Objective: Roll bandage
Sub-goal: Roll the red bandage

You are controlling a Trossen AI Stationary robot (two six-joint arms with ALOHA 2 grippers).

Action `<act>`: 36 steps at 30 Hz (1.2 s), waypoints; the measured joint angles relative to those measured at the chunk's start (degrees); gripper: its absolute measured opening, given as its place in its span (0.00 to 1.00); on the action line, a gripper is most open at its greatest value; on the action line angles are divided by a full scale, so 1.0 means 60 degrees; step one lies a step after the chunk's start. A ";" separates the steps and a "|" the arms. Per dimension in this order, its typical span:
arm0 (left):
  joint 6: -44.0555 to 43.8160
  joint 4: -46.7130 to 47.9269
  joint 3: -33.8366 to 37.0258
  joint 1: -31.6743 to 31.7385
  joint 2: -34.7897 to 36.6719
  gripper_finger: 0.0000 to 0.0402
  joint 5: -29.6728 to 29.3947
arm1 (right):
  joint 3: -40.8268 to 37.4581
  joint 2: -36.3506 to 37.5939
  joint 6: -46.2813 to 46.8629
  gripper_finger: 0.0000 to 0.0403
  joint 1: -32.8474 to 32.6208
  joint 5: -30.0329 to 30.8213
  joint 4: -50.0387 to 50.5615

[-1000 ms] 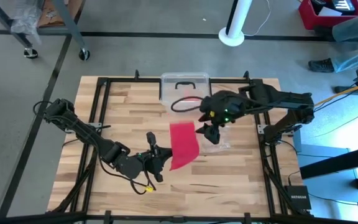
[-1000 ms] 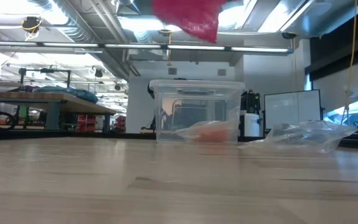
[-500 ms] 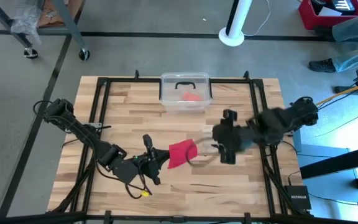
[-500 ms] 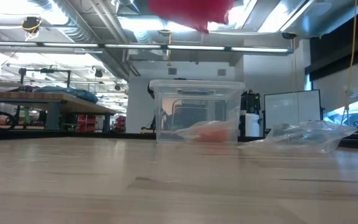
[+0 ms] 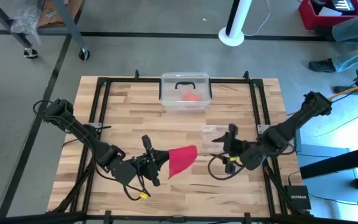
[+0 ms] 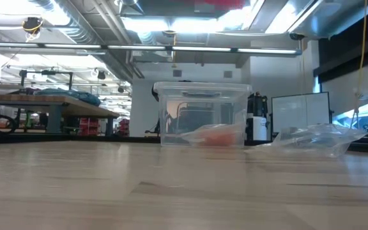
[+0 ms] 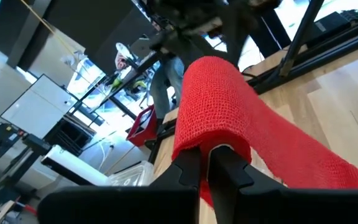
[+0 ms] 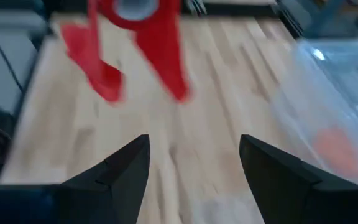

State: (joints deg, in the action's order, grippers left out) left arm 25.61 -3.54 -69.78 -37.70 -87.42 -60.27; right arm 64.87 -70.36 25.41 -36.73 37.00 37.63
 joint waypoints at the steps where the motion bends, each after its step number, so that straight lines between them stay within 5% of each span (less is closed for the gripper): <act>1: 0.0000 -0.0001 0.0000 0.0031 0.0000 0.01 0.0001 | -0.0659 0.0148 -0.0329 0.62 0.0004 0.0003 -0.1103; 8: 0.0058 -0.0016 0.0000 0.0060 0.0000 0.01 0.0001 | -0.3441 -0.0124 -0.1094 0.62 0.0014 -0.0656 -0.6395; 23: -0.0015 -0.0307 0.0000 0.0111 -0.0001 0.01 0.0596 | -0.3654 -0.1957 -0.2985 0.62 0.0586 -0.0927 -0.9294; 36: -0.0247 -0.0583 0.0004 0.0216 -0.0004 0.01 0.0838 | -0.3633 -0.2273 -0.3096 0.49 0.0707 -0.1212 -1.0617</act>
State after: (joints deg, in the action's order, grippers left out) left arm 24.12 -7.04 -69.76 -36.41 -87.44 -55.24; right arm 43.07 -84.00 6.83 -32.49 29.72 -26.07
